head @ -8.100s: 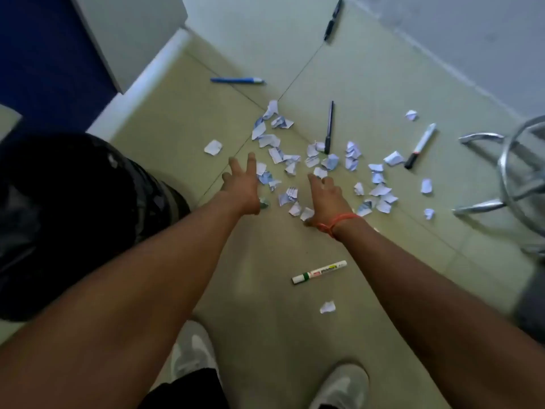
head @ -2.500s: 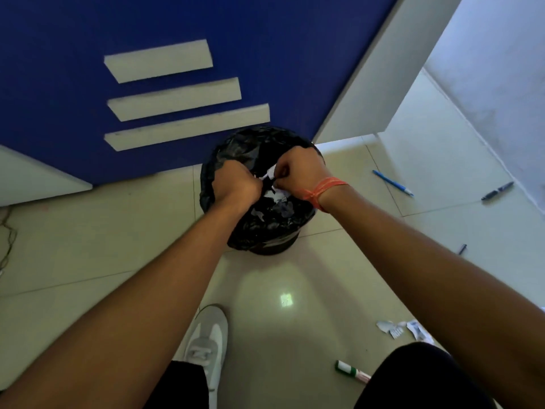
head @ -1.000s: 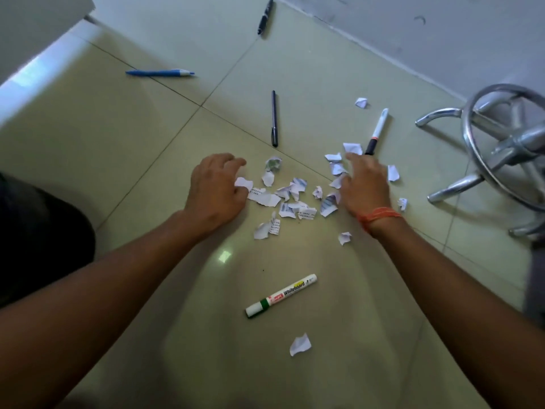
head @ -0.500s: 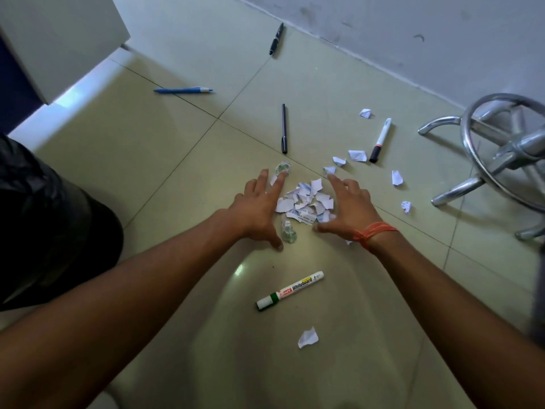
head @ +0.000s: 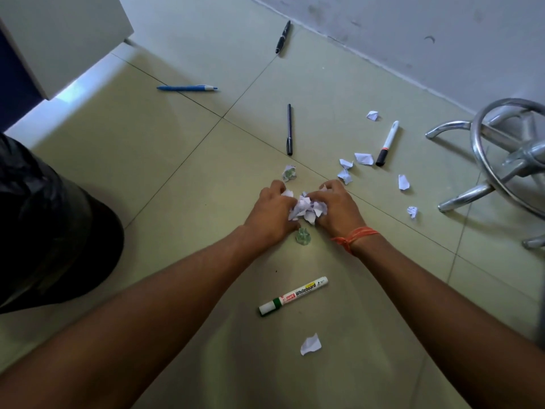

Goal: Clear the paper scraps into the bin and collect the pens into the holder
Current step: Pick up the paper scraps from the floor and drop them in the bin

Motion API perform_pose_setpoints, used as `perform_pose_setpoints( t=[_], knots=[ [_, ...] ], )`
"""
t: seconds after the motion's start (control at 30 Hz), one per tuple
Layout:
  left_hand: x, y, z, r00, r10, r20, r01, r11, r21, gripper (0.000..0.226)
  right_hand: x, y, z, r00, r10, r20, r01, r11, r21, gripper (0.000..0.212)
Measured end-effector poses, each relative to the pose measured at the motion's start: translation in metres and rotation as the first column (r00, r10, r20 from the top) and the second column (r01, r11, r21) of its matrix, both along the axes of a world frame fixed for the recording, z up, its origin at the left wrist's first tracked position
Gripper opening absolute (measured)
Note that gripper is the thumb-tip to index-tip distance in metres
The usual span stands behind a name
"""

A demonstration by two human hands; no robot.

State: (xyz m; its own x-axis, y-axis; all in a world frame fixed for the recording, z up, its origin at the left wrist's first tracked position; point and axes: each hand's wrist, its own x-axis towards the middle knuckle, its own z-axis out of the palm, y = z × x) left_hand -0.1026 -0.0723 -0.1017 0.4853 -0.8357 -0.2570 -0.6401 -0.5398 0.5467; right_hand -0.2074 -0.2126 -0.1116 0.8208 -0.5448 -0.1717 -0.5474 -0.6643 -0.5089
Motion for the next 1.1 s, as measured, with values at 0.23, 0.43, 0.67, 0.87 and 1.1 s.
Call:
perform_pose_setpoints(
  t=[0.23, 0.43, 0.67, 0.87, 1.1],
  knots=[
    [-0.008, -0.008, 0.007, 0.982, 0.181, -0.051, -0.181, 0.983, -0.002, 0.016, 0.001, 0.005, -0.004, 0.984, -0.140, 0.113, 0.137, 0.990, 0.036, 0.015],
    [0.011, 0.004, 0.018, 0.815, 0.438, -0.380, -0.502, 0.861, -0.085, 0.012, -0.004, 0.005, 0.016, 0.910, -0.405, 0.094, 0.307, 0.808, 0.503, 0.010],
    [0.043, 0.039, 0.073, 0.643, 0.599, -0.477, -0.745, 0.634, -0.207, 0.018, 0.035, 0.028, 0.066, 0.845, -0.516, 0.141, 0.195, 0.543, 0.817, 0.016],
    [0.059, 0.062, 0.155, 0.714, 0.579, -0.392, -0.699, 0.570, -0.432, 0.014, 0.085, 0.054, 0.118, 0.863, -0.419, 0.281, 0.008, 0.569, 0.822, 0.014],
    [0.109, 0.202, 0.250, 0.636, 0.770, -0.060, -0.714, 0.557, -0.425, 0.014, 0.179, 0.168, 0.212, 0.836, -0.029, 0.549, -0.435, 0.575, 0.693, 0.004]
  ],
)
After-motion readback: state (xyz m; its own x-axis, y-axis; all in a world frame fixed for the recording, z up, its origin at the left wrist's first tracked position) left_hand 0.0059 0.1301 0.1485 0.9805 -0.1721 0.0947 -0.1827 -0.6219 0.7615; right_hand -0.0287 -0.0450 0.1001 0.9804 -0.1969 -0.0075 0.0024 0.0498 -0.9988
